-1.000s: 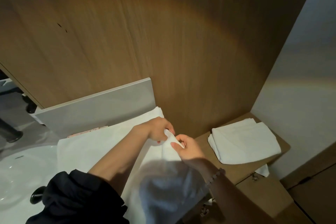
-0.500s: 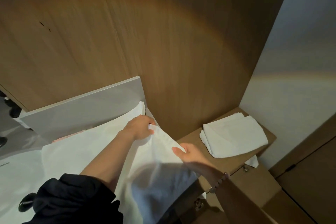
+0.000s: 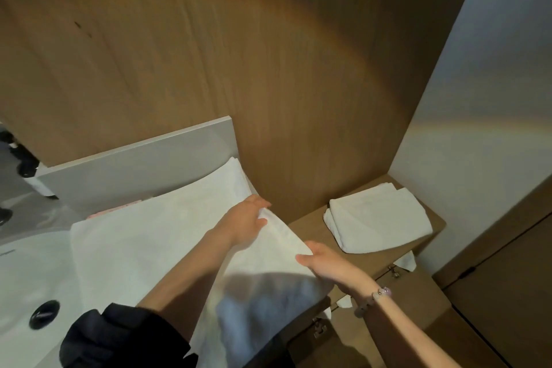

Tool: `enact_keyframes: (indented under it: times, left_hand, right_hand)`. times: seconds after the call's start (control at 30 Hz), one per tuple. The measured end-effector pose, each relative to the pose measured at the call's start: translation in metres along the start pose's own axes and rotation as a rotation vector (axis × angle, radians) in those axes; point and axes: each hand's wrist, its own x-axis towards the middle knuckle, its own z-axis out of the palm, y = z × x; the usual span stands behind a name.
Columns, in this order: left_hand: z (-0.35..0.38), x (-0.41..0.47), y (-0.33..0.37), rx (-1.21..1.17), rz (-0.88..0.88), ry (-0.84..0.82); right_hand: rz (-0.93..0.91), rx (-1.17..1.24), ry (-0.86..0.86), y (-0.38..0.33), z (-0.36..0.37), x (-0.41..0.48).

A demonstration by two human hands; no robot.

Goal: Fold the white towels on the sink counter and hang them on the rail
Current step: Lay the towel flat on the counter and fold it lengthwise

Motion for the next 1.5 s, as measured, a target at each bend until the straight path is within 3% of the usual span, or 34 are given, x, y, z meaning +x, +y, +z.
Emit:
enact_keyframes:
  times: [0.13, 0.23, 0.33, 0.5, 0.7, 0.8, 0.93, 1.2, 1.37, 1.5]
  left_hand:
    - [0.003, -0.033, -0.006, -0.226, -0.013, 0.117]
    - [-0.001, -0.067, -0.004, -0.426, -0.117, 0.218]
    - [-0.010, -0.116, -0.013, -0.513, -0.312, 0.448]
    - [0.005, -0.228, -0.046, -0.528, -0.804, 0.791]
    - [0.048, -0.288, -0.002, -0.589, -1.048, 0.704]
    - [0.066, -0.300, 0.018, -0.704, -1.067, 0.689]
    - [0.077, -0.308, 0.039, -0.709, -0.927, 0.635]
    - [0.055, -0.312, 0.028, -0.559, -0.808, 0.815]
    - [0.049, -0.312, 0.028, -0.766, -0.847, 0.881]
    - [0.049, -0.331, 0.023, -0.971, -0.830, 0.783]
  right_hand:
    - [-0.005, 0.061, 0.092, 0.013, 0.012, 0.000]
    - [0.010, 0.141, 0.159, 0.021, 0.010, -0.001]
    - [0.052, 0.274, 0.161, 0.033, 0.003, 0.001]
    - [0.036, 0.480, 0.097, 0.048, 0.005, -0.002]
    - [0.007, 0.526, 0.087, 0.053, 0.011, -0.016]
    - [0.024, 0.467, 0.036, 0.057, 0.011, -0.028]
    - [0.051, 0.498, -0.023, 0.061, 0.009, -0.050]
    - [0.046, 0.743, -0.116, 0.053, 0.009, -0.068]
    - [0.036, 0.679, -0.005, 0.045, 0.016, -0.063]
    - [0.061, 0.682, 0.133, 0.053, 0.013, -0.058]
